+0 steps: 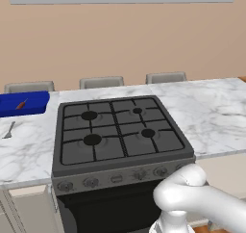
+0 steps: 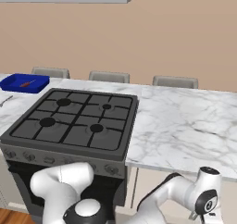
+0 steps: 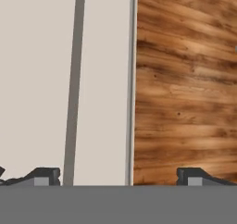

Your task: Take the tongs from the drawer on the right and place them on the dining counter next to the tray containing the hot dog.

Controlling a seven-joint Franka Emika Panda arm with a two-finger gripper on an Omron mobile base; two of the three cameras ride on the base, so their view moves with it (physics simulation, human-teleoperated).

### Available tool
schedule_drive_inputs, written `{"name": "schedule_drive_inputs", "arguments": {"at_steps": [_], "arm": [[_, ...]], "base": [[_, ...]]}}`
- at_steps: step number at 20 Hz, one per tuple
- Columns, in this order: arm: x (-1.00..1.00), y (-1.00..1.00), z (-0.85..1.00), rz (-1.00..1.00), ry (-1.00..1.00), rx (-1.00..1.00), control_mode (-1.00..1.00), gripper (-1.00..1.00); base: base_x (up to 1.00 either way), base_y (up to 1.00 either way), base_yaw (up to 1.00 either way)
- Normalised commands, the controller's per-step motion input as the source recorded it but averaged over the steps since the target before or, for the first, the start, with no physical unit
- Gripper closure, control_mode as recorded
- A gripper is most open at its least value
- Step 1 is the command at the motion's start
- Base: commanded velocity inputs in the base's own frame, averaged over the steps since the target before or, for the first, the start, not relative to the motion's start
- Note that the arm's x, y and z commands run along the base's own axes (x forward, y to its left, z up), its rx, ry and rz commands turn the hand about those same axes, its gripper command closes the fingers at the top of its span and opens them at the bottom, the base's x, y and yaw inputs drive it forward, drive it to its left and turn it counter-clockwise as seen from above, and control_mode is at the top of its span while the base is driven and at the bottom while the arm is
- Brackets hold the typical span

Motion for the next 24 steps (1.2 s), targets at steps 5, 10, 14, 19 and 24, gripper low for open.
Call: {"name": "schedule_drive_inputs", "arguments": {"at_steps": [5,10,14,19,24], "arm": [[-0.43,0.06,-0.01,0.02,0.07,0.0,-1.0,-1.0],[-0.09,0.05,0.25,0.01,0.04,0.0,-1.0,-1.0],[0.0,0.16,0.51,0.03,0.0,0.0,-1.0,-1.0],[0.15,0.34,0.49,0.07,-0.01,0.0,-1.0,-1.0],[0.3,0.42,0.16,0.13,-0.02,0.0,-1.0,-1.0]], "base": [[0.0,0.0,0.0],[0.0,0.0,0.0],[0.0,0.0,0.0],[0.0,0.0,0.0],[0.0,0.0,0.0]]}}
